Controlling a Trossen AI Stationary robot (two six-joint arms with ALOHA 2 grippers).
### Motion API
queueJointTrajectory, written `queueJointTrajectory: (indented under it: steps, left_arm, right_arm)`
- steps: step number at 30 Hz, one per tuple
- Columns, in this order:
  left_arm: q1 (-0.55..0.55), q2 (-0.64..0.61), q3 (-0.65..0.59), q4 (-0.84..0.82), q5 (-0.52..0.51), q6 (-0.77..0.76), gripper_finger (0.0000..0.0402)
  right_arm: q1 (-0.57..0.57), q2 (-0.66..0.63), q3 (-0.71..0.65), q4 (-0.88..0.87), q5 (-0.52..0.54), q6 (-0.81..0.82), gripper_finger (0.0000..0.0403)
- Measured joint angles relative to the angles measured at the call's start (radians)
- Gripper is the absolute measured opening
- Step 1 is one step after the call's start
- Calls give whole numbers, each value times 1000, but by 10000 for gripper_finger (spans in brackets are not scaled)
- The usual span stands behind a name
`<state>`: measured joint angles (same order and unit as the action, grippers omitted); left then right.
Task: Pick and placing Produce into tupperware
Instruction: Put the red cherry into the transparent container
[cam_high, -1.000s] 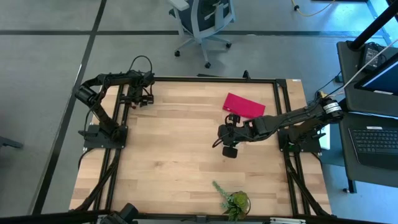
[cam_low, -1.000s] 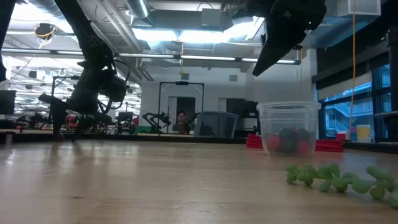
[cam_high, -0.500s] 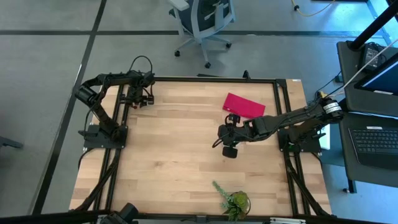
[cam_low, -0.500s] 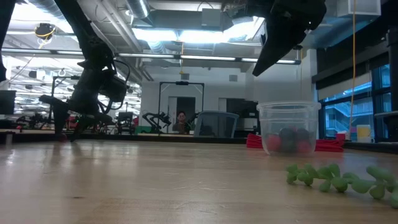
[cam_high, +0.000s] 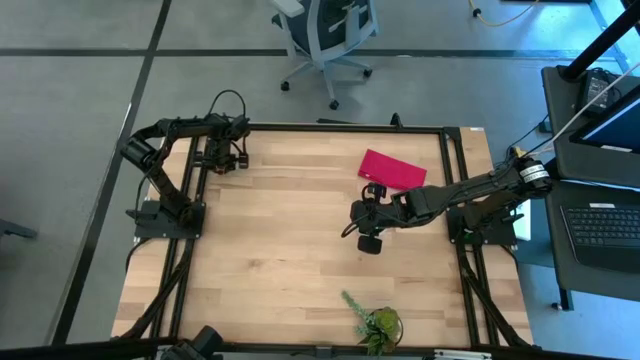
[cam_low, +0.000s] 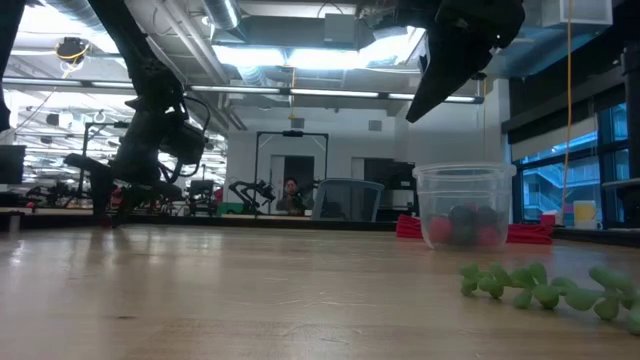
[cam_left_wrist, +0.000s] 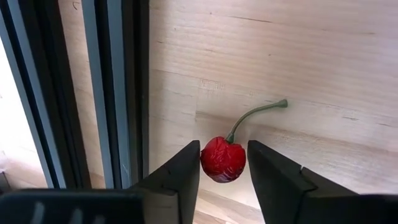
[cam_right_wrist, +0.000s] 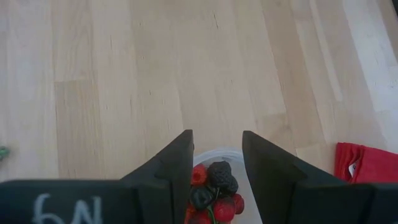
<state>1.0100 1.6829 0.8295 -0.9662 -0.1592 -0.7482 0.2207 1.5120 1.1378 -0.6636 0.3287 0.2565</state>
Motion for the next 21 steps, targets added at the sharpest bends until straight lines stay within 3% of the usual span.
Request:
queueJointTrajectory:
  steps: [11,21]
  left_arm:
    - [0,0,-1,15,-3,31,79]
    - [-51,-46,24,14,-43,183,57]
  right_arm:
    - [0,0,0,0,0,0,141]
    - [0,0,0,-16,0,0,141]
